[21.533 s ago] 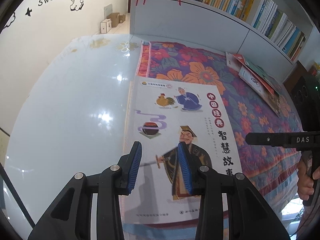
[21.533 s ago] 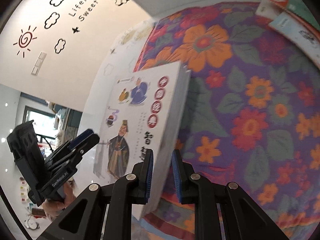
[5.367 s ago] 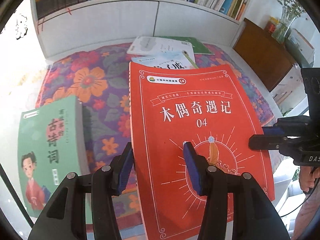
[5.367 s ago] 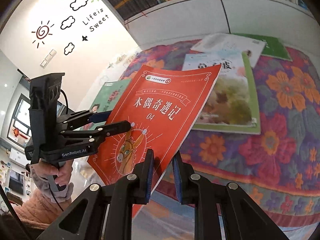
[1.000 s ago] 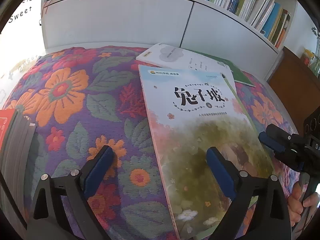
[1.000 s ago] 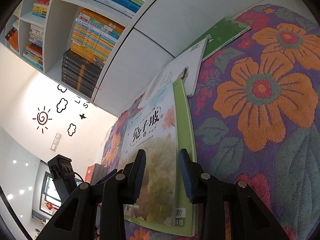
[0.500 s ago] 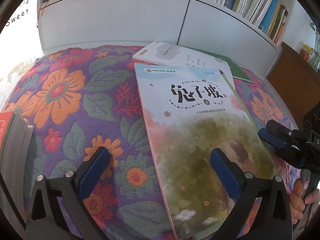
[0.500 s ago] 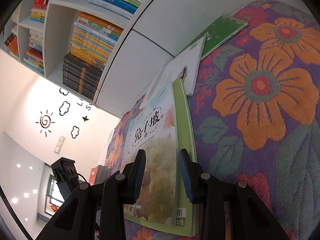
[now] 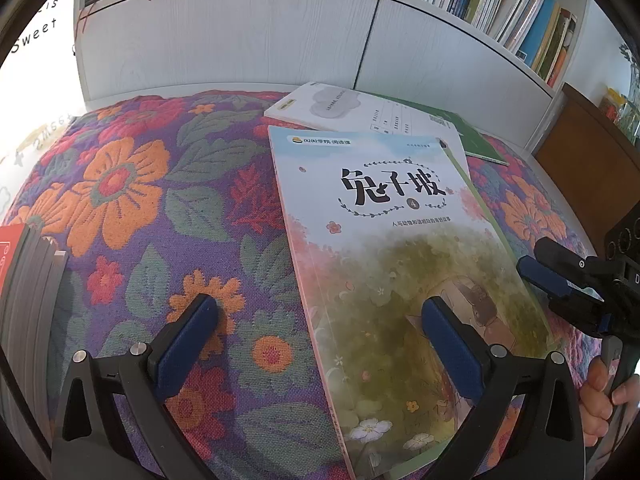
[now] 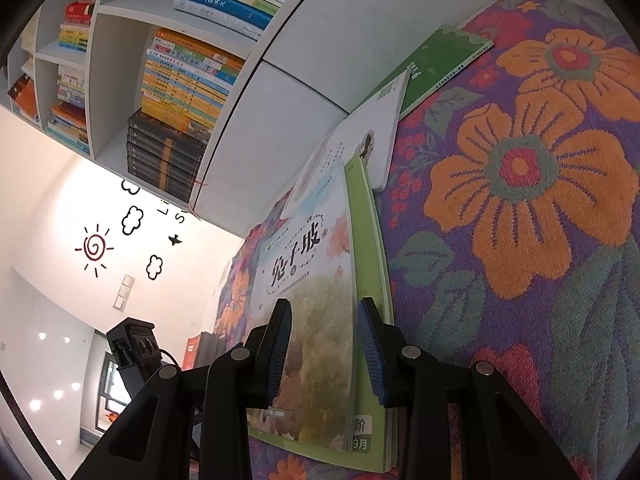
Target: Organize books
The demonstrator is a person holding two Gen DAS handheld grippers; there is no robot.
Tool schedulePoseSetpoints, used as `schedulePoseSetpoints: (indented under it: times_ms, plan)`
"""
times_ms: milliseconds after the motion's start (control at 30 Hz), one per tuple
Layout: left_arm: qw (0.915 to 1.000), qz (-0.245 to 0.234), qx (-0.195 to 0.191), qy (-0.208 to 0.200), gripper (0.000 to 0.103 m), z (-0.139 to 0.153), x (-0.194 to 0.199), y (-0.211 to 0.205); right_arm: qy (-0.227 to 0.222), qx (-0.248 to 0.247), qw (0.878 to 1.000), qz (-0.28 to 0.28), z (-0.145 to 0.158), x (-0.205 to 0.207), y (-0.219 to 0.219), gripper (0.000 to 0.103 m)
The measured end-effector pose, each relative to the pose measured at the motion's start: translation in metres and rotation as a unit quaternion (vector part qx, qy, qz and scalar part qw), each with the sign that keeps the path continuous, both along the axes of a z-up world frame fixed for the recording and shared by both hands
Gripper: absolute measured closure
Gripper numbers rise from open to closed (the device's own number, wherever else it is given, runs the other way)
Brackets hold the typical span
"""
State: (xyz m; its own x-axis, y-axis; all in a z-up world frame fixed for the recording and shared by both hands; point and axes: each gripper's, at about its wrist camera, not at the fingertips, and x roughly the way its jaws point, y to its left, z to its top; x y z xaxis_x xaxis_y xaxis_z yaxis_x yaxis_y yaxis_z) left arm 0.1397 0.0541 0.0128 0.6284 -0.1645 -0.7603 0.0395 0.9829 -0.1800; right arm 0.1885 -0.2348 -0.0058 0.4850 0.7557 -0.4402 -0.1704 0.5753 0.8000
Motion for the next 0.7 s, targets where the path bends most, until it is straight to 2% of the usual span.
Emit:
schedulePoseSetpoints:
  times_ms: [200,367,467,533,633,700]
  plan:
    - [1.0,0.0,0.002,-0.001,0.001,-0.001,0.0,-0.001,-0.002,-0.02,1.0,0.024,0.002,0.0,0.007,0.069]
    - [0.9999,-0.01,0.007,0.001,0.001,-0.001,-0.002,-0.005,-0.028,-0.08,0.996,0.035,0.012,-0.007,0.022,0.069]
    - [0.9994,-0.033,0.013,0.007,0.005,0.002,-0.007,-0.013,-0.035,-0.108,0.991,0.067,0.015,-0.012,0.039,0.069]
    - [0.999,-0.03,0.032,0.013,0.005,0.005,-0.014,-0.018,-0.024,-0.104,0.991,0.085,0.016,-0.019,0.049,0.068]
    - [0.9979,-0.045,0.035,0.03,0.005,0.006,-0.026,-0.022,-0.028,-0.133,0.988,0.07,0.02,-0.033,0.054,0.068]
    - [0.9965,-0.061,0.045,0.035,0.005,0.007,-0.042,-0.028,-0.023,-0.136,0.988,0.07,0.02,-0.042,0.053,0.068]
